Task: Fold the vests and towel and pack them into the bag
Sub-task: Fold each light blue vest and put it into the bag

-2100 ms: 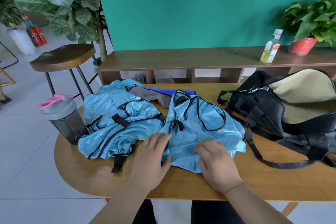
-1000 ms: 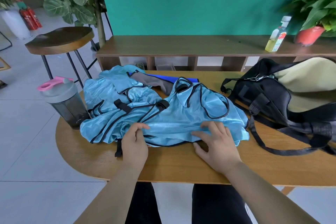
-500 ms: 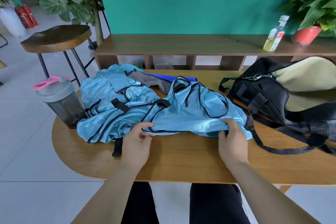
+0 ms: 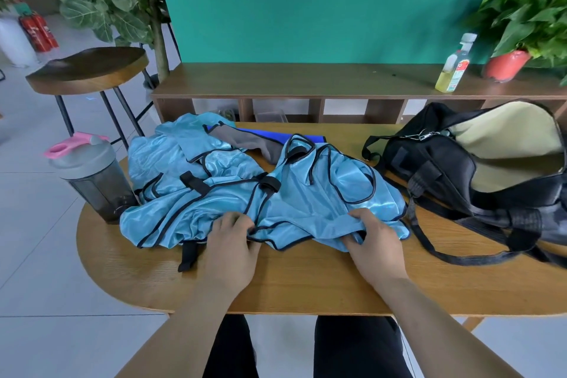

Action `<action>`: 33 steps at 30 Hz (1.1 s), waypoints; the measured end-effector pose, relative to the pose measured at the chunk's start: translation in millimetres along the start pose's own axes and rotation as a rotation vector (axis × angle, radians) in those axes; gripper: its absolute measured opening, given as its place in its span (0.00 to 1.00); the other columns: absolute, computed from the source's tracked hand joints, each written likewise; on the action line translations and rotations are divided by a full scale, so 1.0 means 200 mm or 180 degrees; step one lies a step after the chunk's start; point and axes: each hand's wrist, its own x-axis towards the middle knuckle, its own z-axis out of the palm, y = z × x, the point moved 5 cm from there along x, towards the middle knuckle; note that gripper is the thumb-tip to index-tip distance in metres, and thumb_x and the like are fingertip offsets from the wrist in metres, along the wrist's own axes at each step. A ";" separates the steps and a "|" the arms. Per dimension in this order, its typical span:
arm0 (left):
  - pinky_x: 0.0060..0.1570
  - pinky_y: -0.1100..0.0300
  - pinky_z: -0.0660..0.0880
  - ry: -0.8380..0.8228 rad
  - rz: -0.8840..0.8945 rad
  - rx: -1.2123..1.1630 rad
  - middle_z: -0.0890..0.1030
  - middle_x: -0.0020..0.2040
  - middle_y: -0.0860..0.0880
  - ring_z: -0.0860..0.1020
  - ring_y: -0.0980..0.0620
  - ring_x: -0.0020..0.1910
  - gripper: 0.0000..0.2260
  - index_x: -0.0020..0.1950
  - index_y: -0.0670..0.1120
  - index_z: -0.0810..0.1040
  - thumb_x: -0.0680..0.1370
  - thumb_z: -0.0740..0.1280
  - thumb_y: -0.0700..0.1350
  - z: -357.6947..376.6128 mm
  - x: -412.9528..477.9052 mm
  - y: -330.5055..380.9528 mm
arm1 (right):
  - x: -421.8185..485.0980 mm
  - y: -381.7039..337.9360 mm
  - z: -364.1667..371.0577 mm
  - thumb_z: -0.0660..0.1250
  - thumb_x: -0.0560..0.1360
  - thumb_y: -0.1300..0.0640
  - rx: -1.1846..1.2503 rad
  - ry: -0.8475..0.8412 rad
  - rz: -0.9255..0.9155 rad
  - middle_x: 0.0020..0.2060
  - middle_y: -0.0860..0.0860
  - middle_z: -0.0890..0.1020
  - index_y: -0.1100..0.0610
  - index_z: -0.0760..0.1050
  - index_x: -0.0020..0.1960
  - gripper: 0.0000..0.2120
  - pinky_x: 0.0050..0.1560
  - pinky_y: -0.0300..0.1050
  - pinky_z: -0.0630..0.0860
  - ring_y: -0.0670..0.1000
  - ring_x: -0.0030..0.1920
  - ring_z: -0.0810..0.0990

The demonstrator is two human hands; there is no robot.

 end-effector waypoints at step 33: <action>0.39 0.52 0.68 0.0518 -0.1409 -0.2017 0.69 0.35 0.47 0.68 0.49 0.34 0.21 0.39 0.43 0.69 0.86 0.62 0.55 -0.16 0.08 -0.10 | 0.02 0.17 -0.12 0.54 0.88 0.55 0.1125 0.1469 0.1256 0.55 0.47 0.81 0.48 0.74 0.68 0.13 0.55 0.50 0.79 0.51 0.54 0.80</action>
